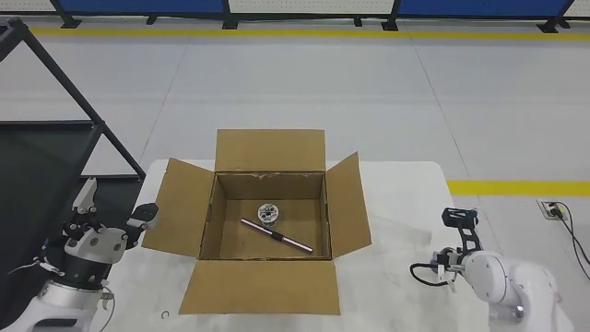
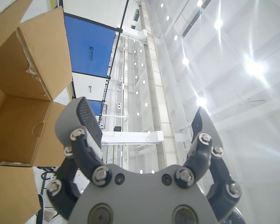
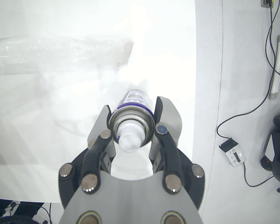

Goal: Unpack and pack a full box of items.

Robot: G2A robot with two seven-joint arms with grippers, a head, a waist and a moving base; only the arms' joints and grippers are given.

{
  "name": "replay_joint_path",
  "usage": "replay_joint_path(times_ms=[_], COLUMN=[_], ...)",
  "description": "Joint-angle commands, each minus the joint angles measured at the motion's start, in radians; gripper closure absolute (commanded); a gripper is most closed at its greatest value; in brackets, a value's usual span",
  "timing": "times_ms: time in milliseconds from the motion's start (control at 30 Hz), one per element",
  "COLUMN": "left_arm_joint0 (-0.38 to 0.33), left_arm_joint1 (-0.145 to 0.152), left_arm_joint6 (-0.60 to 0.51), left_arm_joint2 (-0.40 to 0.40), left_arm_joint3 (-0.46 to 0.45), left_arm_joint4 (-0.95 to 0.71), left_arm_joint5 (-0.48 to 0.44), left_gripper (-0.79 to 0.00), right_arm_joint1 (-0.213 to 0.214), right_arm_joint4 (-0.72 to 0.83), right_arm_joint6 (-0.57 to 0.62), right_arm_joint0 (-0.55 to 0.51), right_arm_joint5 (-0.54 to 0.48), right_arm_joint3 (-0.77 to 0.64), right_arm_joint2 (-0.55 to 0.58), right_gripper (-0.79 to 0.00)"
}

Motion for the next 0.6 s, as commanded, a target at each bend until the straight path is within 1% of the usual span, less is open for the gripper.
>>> replay_joint_path(times_ms=[0, 33, 133, 167, 233, 300, 400, 567], left_arm_joint0=[0.0, 0.0, 0.0, 0.0, 0.0, 0.0, 0.0, 0.0], left_arm_joint1=[0.0, 0.0, 0.0, 0.0, 0.0, 0.0, 0.0, 0.0], left_arm_joint6=[0.0, 0.0, 0.0, 0.0, 0.0, 0.0, 0.0, 0.0], left_arm_joint2=[0.0, 0.0, 0.0, 0.0, 0.0, 0.0, 0.0, 0.0], left_arm_joint3=[0.0, 0.0, 0.0, 0.0, 0.0, 0.0, 0.0, 0.0], left_arm_joint4=[0.0, 0.0, 0.0, 0.0, 0.0, 0.0, 0.0, 0.0], left_arm_joint5=[0.0, 0.0, 0.0, 0.0, 0.0, 0.0, 0.0, 0.0], left_gripper=[-0.785, -0.785, -0.785, -0.785, -0.785, -0.785, -0.785, -0.785], right_arm_joint1=[0.001, 0.001, 0.002, 0.002, 0.003, 0.004, 0.006, 0.013], right_arm_joint4=[-0.001, -0.001, 0.009, 0.01, 0.014, 0.015, 0.019, 0.052], right_arm_joint6=[0.0, 0.001, 0.0, 0.0, 0.001, 0.0, -0.006, -0.002], right_arm_joint0=[0.0, 0.0, -0.003, -0.005, -0.008, -0.009, -0.012, -0.026], right_arm_joint5=[0.002, 0.002, 0.002, 0.001, 0.0, 0.0, 0.005, -0.018], right_arm_joint3=[-0.001, -0.002, -0.011, -0.015, -0.02, -0.024, -0.046, -0.13], right_arm_joint2=[0.001, 0.001, 0.007, 0.009, 0.013, 0.015, 0.027, 0.079], right_gripper=[-0.357, -0.4, -0.483, -0.576, -0.702, -0.72, -0.785, -0.785])
